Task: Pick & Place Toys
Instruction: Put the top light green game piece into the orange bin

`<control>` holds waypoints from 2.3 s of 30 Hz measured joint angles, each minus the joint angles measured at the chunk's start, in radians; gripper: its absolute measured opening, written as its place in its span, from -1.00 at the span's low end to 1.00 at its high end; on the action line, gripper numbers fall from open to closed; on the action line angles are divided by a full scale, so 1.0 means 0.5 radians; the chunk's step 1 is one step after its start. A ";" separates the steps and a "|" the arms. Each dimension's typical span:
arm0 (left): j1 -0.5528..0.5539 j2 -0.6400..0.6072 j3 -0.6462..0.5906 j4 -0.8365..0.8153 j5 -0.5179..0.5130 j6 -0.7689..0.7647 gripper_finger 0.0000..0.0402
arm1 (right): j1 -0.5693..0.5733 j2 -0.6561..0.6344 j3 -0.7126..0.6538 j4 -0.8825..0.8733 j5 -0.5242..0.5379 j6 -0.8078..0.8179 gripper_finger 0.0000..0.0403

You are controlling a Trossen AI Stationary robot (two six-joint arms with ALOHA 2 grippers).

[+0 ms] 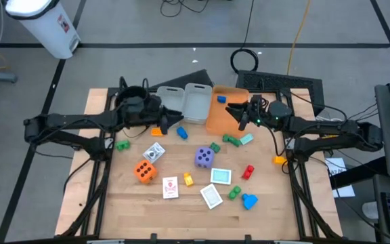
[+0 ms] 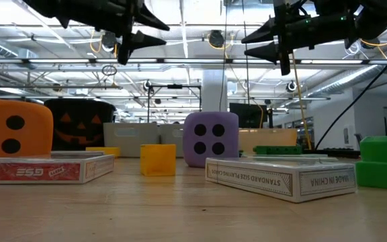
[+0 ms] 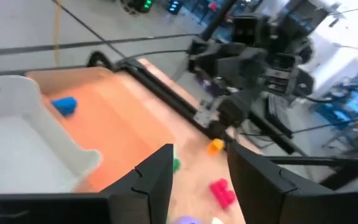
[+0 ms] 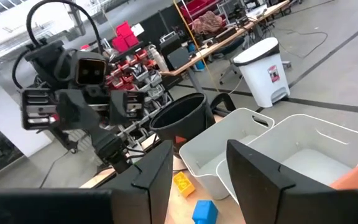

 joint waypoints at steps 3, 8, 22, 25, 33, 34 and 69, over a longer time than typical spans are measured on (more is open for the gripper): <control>-0.022 0.004 -0.010 -0.001 -0.004 0.006 -0.22 | 0.000 0.000 0.002 -0.002 -0.003 0.003 -0.28; -0.012 0.054 -0.010 0.004 0.073 -0.033 -0.22 | 0.000 0.000 0.002 -0.002 -0.004 0.003 -0.28; 0.036 -0.220 -0.008 -1.063 0.661 0.162 -0.22 | 0.001 0.000 0.002 -0.004 -0.006 0.002 -0.31; 0.038 -0.342 -0.008 -1.482 0.693 0.169 -0.22 | 0.001 0.000 0.002 -0.005 -0.006 -0.001 -0.31; 0.037 -0.559 0.032 -2.362 0.430 0.051 -0.22 | 0.001 0.001 0.002 -0.099 -0.006 -0.003 -0.31; 0.037 -0.558 0.062 -2.475 0.373 0.034 -0.22 | 0.001 0.001 0.002 -0.107 -0.006 -0.003 -0.31; 0.082 0.029 0.370 -3.615 0.004 0.685 -0.22 | 0.001 0.001 0.004 -0.154 -0.006 -0.064 -0.31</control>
